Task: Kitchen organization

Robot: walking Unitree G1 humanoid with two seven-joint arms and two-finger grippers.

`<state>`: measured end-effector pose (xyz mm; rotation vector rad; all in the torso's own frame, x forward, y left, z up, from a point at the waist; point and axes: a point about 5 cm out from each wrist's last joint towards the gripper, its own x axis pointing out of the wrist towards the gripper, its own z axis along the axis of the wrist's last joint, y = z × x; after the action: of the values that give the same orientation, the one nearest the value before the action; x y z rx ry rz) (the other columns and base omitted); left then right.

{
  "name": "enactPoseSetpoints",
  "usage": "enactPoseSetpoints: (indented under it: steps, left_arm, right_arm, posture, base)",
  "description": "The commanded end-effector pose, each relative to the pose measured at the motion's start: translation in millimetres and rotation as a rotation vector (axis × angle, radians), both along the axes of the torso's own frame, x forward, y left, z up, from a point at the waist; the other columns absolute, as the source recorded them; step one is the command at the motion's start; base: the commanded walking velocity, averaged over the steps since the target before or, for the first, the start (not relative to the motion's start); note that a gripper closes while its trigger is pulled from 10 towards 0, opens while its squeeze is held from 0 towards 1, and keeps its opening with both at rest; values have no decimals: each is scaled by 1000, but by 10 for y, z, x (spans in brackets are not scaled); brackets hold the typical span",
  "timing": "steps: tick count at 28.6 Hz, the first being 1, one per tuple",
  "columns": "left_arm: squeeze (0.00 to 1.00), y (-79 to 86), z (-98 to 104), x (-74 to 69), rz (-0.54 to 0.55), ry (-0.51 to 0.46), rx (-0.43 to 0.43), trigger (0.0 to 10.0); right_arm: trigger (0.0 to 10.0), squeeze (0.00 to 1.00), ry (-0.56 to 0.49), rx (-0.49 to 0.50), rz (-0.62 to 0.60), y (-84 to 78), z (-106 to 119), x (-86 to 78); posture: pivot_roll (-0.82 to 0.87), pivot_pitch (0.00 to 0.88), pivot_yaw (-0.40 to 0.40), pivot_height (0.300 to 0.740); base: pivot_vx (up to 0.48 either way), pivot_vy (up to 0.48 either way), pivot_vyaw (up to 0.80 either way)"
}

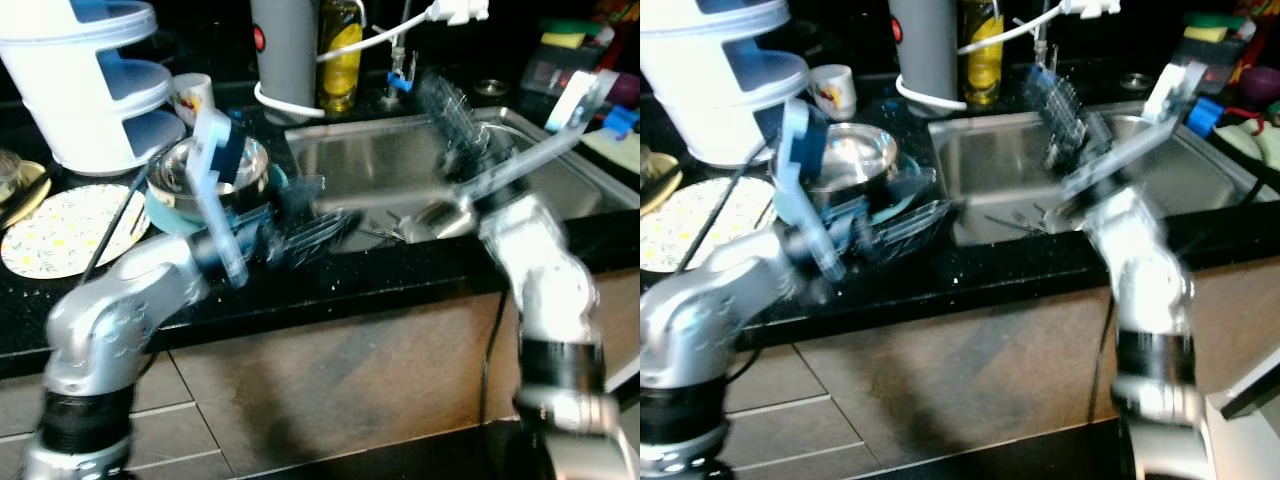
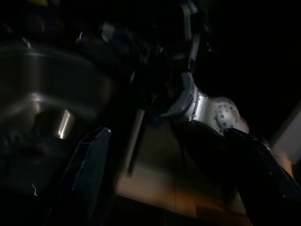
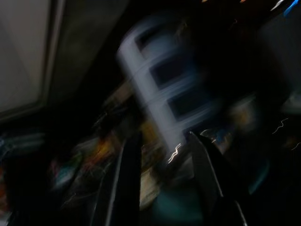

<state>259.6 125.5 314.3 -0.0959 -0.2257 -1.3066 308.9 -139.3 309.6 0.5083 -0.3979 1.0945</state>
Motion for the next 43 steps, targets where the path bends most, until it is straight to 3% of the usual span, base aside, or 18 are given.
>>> enactPoseSetpoints:
  steps: [1, 3, 6, 7, 9, 10, 12, 16, 20, 25, 27, 28, 29, 31, 34, 39, 40, 43]
  left_arm:
    - [0, 54, -139, -120, -41, 12, 122, 10000]
    - [0, 82, -203, -150, -23, 28, 171, 10000]
    - [0, 159, -637, -323, -8, 188, 375, 10000]
    - [0, 159, -637, -323, -8, 188, 375, 10000]
    - [0, 134, -842, -468, -57, 291, 437, 10000]
    - [0, 134, -842, -468, -57, 291, 437, 10000]
    - [0, 98, -1060, -566, -88, 389, 504, 10000]
    - [0, 65, -1338, -622, -67, 448, 585, 10000]
    - [0, 69, -1454, -629, -44, 470, 628, 10000]
    - [0, 174, -1955, -589, 206, 531, 867, 10000]
    - [0, 211, -2159, -527, 339, 590, 905, 10000]
    - [0, 211, -2159, -527, 339, 590, 905, 10000]
    - [0, 226, -2256, -489, 417, 635, 902, 10000]
    - [0, 271, -2442, -502, 522, 724, 973, 10000]
    - [0, 299, -2595, -511, 572, 743, 1027, 10000]
    - [0, 304, -2866, -516, 625, 742, 1003, 10000]
    - [0, 323, -2968, -557, 631, 788, 1022, 10000]
    - [0, 352, -3149, -566, 692, 791, 1013, 10000]
  right_arm:
    - [10000, 0, -27, -134, 157, 159, -150, -219]
    - [10000, 0, -13, -182, 197, 181, -251, -287]
    - [10000, 0, 134, -354, 349, 135, -675, -528]
    - [10000, 0, 134, -354, 349, 135, -675, -528]
    - [10000, 0, 238, -453, 409, 107, -903, -660]
    - [10000, 0, 238, -453, 409, 107, -903, -660]
    - [10000, 0, 310, -488, 432, 88, -1048, -717]
    - [10000, 0, 370, -523, 469, 49, -1207, -783]
    - [10000, 0, 394, -559, 484, 31, -1285, -817]
    - [10000, 0, 489, -861, 267, -21, -1835, -723]
    - [10000, 0, 543, -875, 109, -16, -2025, -589]
    - [10000, 0, 543, -875, 109, -16, -2025, -589]
    - [10000, 0, 577, -870, 37, -5, -2119, -532]
    - [10000, 0, 629, -893, -39, 29, -2319, -505]
    - [10000, 0, 673, -944, -72, 54, -2515, -531]
    - [10000, 0, 852, -1028, -154, 18, -2844, -586]
    - [10000, 0, 889, -1028, -175, 13, -2920, -598]
    - [10000, 0, 951, -1019, -250, -12, -3090, -614]
  posture:
    - [12, 220, 10, 740]
    - [11, 219, 9, 740]
    - [6, 219, -3, 740]
    - [6, 219, -3, 740]
    - [9, 219, -7, 740]
    - [9, 219, -7, 740]
    - [11, 222, -12, 740]
    - [14, 226, -15, 740]
    - [14, 226, -15, 740]
    - [13, 229, -9, 740]
    - [13, 229, -9, 740]
    - [13, 229, -9, 740]
    - [13, 229, -9, 740]
    - [11, 230, -8, 740]
    - [12, 232, -8, 740]
    - [16, 226, -7, 740]
    - [16, 226, -7, 740]
    - [16, 226, -7, 740]
  base:
    - [0, 0, 0]
    - [0, 0, 0]
    - [0, 0, 0]
    - [0, 0, 0]
    - [0, 0, 0]
    - [0, 0, 0]
    - [0, 0, 0]
    - [0, 0, 0]
    - [0, 0, 0]
    - [0, 0, 0]
    - [0, 0, 0]
    - [0, 0, 0]
    - [0, 0, 0]
    - [0, 0, 0]
    - [0, 0, 0]
    - [0, 0, 0]
    - [0, 0, 0]
    - [0, 0, 0]
